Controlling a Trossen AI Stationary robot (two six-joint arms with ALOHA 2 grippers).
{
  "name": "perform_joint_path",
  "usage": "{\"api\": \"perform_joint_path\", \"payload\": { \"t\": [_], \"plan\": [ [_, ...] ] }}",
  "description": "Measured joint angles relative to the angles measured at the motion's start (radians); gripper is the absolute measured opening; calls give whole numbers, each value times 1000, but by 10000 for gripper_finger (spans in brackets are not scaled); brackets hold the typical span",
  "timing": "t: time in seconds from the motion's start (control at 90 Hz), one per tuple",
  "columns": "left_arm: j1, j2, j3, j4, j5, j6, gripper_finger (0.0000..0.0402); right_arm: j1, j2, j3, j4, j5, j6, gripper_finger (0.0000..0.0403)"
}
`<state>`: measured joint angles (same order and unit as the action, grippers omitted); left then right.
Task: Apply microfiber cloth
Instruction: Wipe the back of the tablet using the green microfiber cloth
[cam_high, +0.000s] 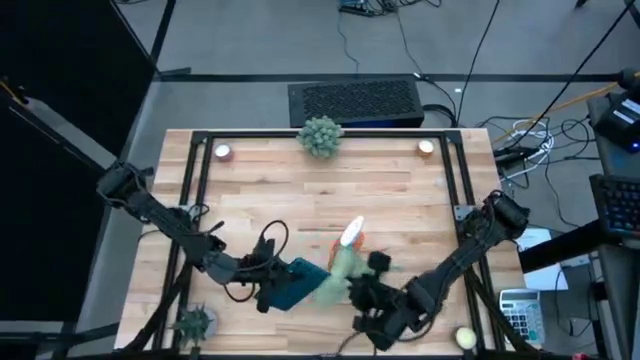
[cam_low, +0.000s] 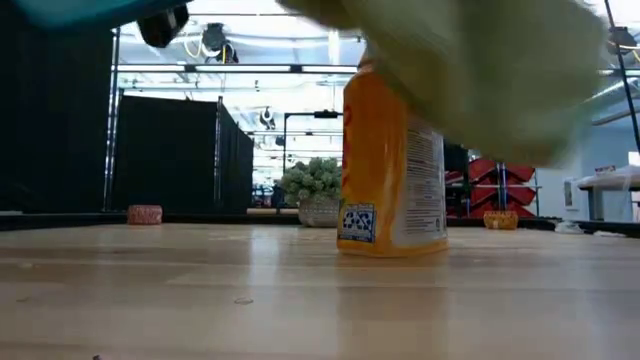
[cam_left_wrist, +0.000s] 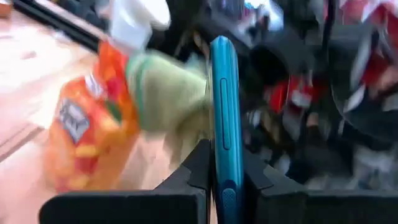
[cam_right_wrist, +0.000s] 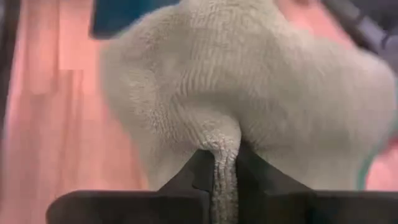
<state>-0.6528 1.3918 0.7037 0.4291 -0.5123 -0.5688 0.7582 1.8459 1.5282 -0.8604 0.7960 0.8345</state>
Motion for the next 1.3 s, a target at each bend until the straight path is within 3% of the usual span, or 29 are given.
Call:
{"api": "perform_joint_path", "payload": {
  "t": [0.222,0.344,0.511,0.722,0.878,1.089,1.3],
  "plan": [
    [-11,29,267,-752,-3,130,12,63,2,1,-123,9,256,13],
    [-1,104,349,-989,-14,149,12,62,7,1,-134,9,281,13],
    [9,214,348,-1013,-28,159,12,52,9,1,-133,13,281,13],
    [18,351,349,-897,-46,162,13,46,9,1,-133,15,280,13],
    [20,383,351,-855,-45,167,27,46,9,2,-132,15,280,13],
    [20,379,347,-814,8,165,70,46,9,2,-128,15,280,13],
    [21,379,347,-773,132,209,143,46,18,2,-124,17,280,13]
  ]
}}
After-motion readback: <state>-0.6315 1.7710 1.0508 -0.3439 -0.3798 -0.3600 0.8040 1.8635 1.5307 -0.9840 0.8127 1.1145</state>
